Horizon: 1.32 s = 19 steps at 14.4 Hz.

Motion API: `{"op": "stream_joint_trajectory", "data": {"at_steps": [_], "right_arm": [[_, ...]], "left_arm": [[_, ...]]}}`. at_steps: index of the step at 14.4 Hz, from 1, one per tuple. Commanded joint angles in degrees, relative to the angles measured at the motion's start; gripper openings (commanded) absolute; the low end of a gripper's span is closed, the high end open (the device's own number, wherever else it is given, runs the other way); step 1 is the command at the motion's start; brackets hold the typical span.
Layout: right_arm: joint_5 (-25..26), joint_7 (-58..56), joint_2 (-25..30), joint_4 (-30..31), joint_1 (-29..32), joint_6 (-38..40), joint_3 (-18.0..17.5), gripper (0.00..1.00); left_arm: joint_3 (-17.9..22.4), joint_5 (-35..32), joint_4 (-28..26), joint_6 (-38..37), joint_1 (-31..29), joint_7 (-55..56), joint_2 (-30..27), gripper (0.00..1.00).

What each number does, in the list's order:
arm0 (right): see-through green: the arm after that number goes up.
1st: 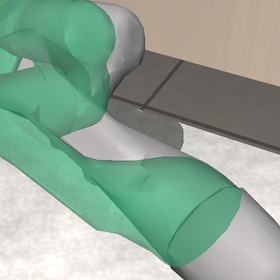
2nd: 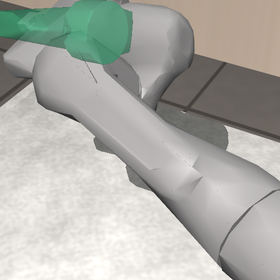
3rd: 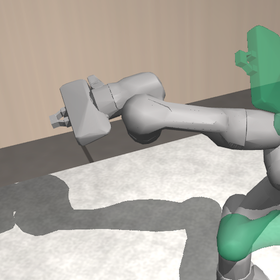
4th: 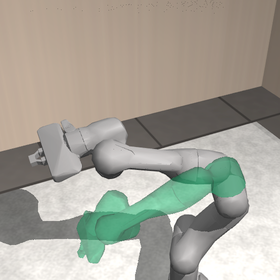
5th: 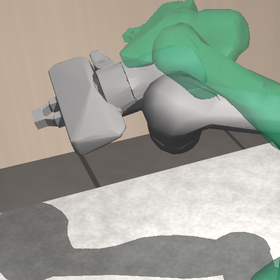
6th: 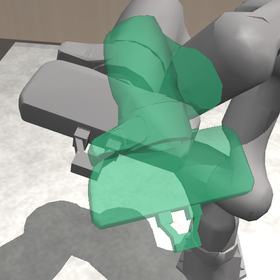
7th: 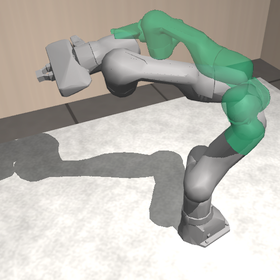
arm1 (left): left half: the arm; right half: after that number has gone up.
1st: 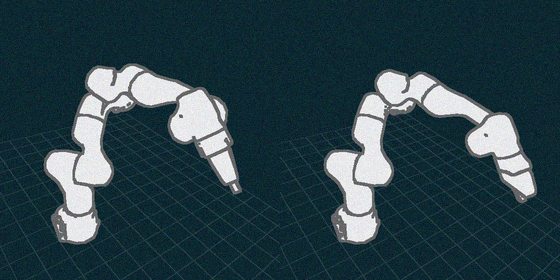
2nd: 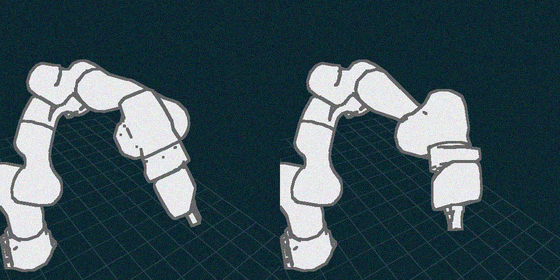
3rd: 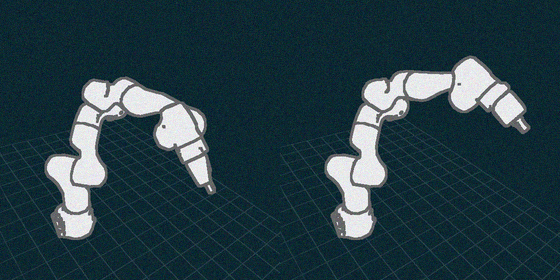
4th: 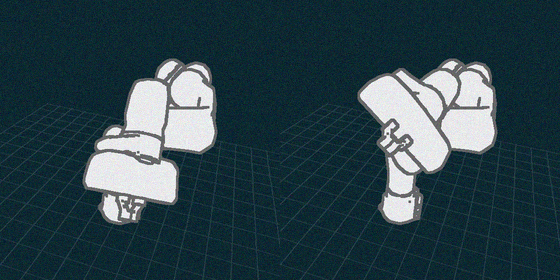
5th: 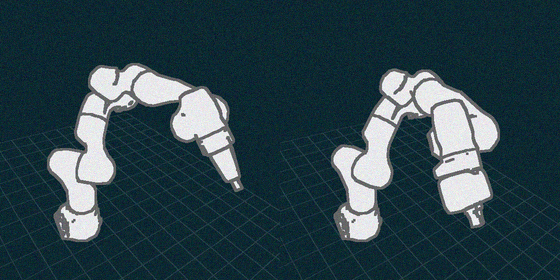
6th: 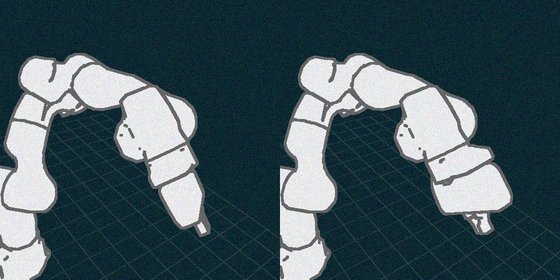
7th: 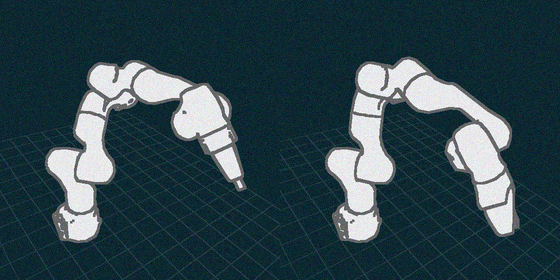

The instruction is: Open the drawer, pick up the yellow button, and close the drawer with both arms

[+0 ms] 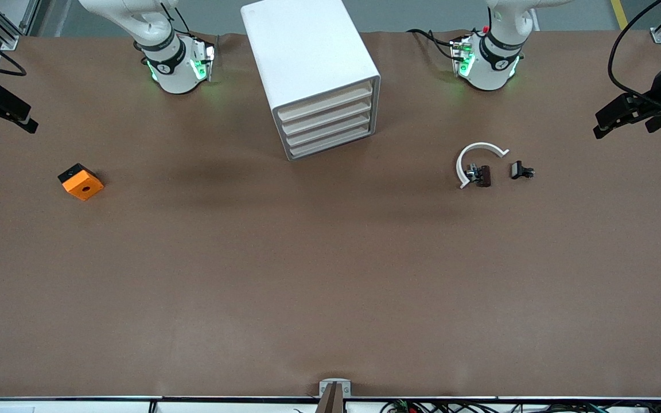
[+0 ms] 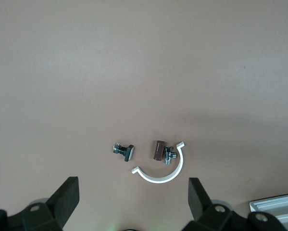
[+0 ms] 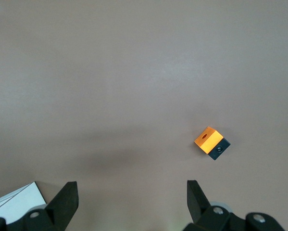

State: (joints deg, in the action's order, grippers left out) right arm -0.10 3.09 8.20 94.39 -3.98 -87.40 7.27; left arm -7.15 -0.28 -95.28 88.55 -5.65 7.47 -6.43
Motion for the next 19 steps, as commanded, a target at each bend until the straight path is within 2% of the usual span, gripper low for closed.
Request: {"op": "stream_joint_trajectory", "data": {"at_steps": [1,4,8,11,16,19], "right_arm": [[0.81,0.07,-0.73,-1.40,1.08,0.83,-0.85,1.00],[0.81,0.07,-0.73,-1.32,1.07,0.83,-0.85,1.00],[0.81,0.07,-0.73,-1.32,1.07,0.83,-0.85,1.00],[0.72,0.07,-0.73,-1.32,0.99,0.83,-0.85,1.00],[0.72,0.07,-0.73,-1.41,0.72,0.74,-0.85,1.00],[0.72,-0.01,-0.73,-1.41,0.64,0.65,-0.94,1.00]], "left_arm": [[0.04,-0.52,1.59,-0.84,-0.06,-0.97,0.72,1.00],[0.04,-0.17,2.98,-0.84,-0.06,0.08,2.12,1.00],[0.04,-0.43,7.64,-1.19,-0.06,-0.27,7.39,1.00],[-0.49,0.45,8.18,-1.10,0.90,1.13,11.25,1.00],[-0.67,2.99,8.09,3.63,6.96,20.95,18.54,1.00],[-0.67,5.45,7.83,9.16,10.65,31.78,23.73,1.00]]}}
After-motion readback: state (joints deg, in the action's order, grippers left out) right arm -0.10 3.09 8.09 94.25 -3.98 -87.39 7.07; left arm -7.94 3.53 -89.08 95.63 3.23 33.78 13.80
